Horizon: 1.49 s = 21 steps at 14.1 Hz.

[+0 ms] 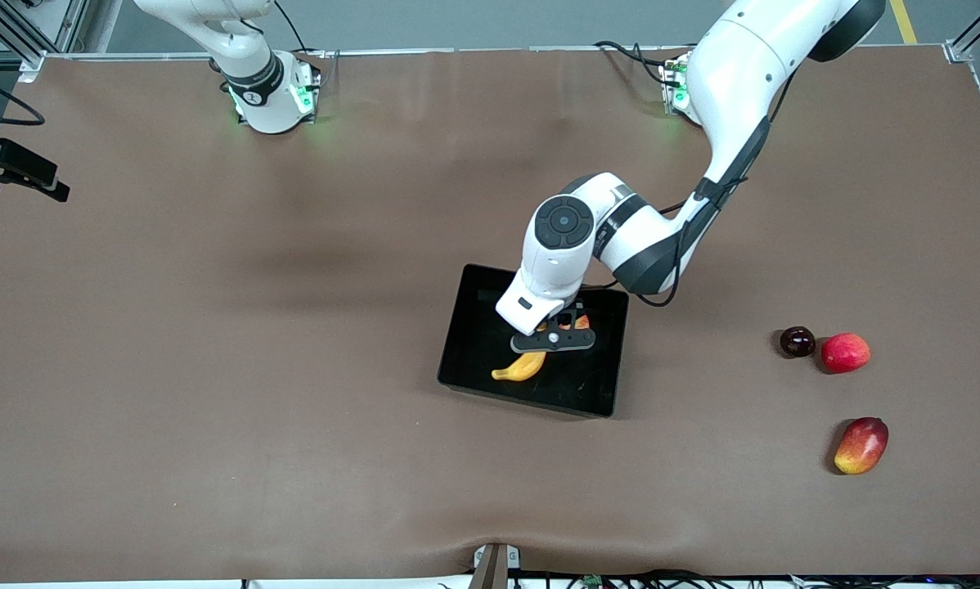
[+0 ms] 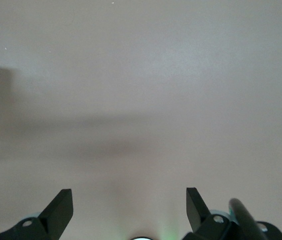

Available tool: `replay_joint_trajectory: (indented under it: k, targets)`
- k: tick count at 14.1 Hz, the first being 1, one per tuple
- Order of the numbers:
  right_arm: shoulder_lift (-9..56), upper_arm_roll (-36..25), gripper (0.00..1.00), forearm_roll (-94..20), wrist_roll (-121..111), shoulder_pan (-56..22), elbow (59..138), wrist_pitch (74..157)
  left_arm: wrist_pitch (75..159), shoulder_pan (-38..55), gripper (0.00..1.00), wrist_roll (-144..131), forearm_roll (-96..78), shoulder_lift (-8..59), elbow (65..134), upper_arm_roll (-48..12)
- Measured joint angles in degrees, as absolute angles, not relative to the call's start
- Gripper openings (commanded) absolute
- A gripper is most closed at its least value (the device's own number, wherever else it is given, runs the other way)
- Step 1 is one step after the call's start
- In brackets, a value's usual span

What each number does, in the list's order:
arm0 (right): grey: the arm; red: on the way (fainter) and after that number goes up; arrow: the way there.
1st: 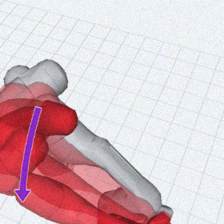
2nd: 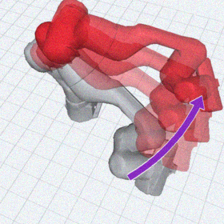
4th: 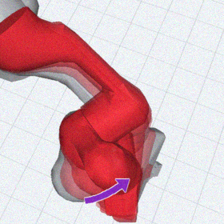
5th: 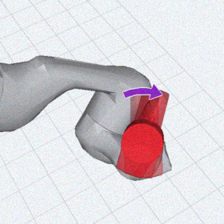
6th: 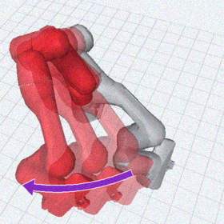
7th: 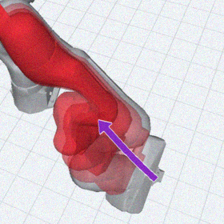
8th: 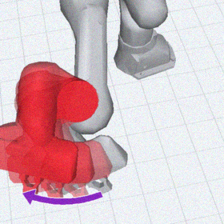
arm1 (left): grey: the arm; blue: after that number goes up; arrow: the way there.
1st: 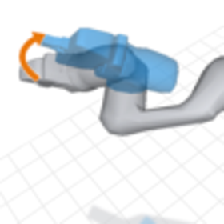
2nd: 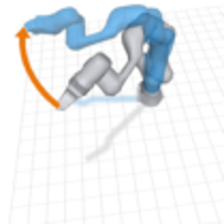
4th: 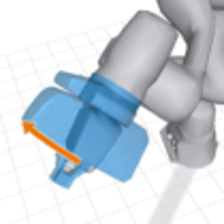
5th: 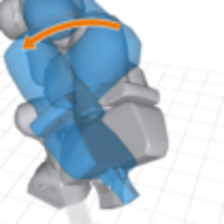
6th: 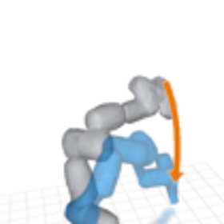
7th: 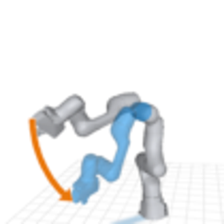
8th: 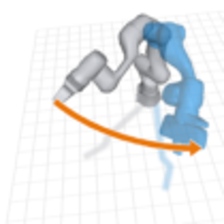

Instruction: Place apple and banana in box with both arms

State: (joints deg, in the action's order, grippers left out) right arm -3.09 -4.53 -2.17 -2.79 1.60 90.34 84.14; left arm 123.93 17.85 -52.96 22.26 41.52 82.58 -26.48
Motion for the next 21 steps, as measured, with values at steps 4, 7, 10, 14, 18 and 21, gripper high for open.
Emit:
replay_joint_trajectory:
  k: [4, 7, 10, 14, 18, 21]
  targets:
    - [-3.08, -4.53, 1.00, -2.17, -2.79, 1.60, 90.34, 84.14, 126.07, 21.71, 0.00, -52.98, 22.26, 43.60, 81.43, -23.31]
    - [-3.06, -4.54, 1.00, -2.17, -2.79, 1.61, 90.34, 84.14, 128.94, 23.70, 0.00, -52.98, 22.26, 46.01, 80.20, -21.23]
    - [-3.03, -4.62, 1.00, -2.17, -2.79, 1.63, 90.34, 84.14, 130.71, 24.32, 0.00, -52.98, 22.26, 48.50, 79.74, -20.80]
    - [-3.02, -4.66, 1.00, -2.17, -2.79, 1.68, 90.34, 84.14, 132.89, 25.70, 0.55, -52.98, 22.26, 51.32, 79.59, -19.56]
    - [-3.01, -4.71, 1.00, -2.17, -2.79, 2.07, 90.35, 84.14, 133.06, 26.36, 1.00, -52.98, 22.26, 51.29, 78.59, -18.56]
    - [-2.98, -4.71, 1.00, -2.17, -2.79, 2.14, 90.35, 84.14, 132.21, 25.79, 1.00, -52.98, 22.26, 49.63, 76.99, -18.13]
